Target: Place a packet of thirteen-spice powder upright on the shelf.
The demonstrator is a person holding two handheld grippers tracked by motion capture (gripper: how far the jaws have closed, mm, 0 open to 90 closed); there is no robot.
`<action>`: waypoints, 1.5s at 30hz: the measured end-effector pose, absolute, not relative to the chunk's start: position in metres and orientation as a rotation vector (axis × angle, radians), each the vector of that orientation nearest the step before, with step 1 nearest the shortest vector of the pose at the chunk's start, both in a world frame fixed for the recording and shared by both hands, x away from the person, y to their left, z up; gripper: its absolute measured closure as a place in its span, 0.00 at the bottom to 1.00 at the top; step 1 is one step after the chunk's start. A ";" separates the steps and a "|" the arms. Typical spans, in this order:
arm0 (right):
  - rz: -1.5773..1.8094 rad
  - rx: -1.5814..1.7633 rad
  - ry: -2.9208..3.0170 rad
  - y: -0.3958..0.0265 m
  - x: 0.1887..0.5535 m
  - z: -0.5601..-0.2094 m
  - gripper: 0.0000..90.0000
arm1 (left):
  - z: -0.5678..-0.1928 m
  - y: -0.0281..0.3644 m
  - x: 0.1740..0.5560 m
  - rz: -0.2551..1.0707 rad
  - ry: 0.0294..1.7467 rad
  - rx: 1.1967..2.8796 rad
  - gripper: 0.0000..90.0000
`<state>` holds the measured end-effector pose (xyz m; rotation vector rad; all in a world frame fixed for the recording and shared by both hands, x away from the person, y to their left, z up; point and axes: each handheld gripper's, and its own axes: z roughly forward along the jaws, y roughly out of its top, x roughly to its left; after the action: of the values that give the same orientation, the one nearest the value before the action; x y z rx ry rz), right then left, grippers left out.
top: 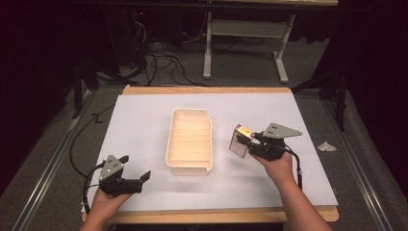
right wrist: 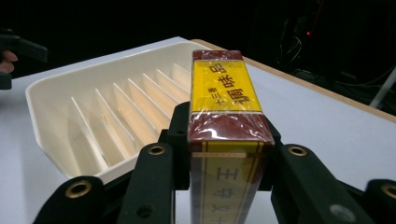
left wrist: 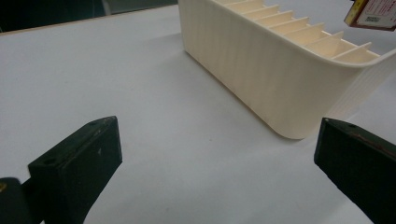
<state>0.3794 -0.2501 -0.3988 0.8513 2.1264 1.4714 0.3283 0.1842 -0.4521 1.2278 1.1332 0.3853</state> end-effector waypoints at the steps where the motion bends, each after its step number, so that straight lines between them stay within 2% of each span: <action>1: 1.468 0.849 2.138 -0.247 0.380 -0.397 0.77 | -0.453 0.184 0.328 0.387 1.133 1.232 0.01; 26: 1.597 0.642 2.200 -0.207 0.383 -0.371 0.77 | -0.453 0.187 0.328 0.383 1.143 1.222 0.01; 45: 1.635 0.540 2.277 -0.163 0.385 -0.371 0.77 | -0.452 0.189 0.327 0.382 1.138 1.219 0.01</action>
<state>0.3854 -0.1632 -0.3706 0.5402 2.2768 1.6347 0.3265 0.1887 -0.4517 1.2188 1.1375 0.3816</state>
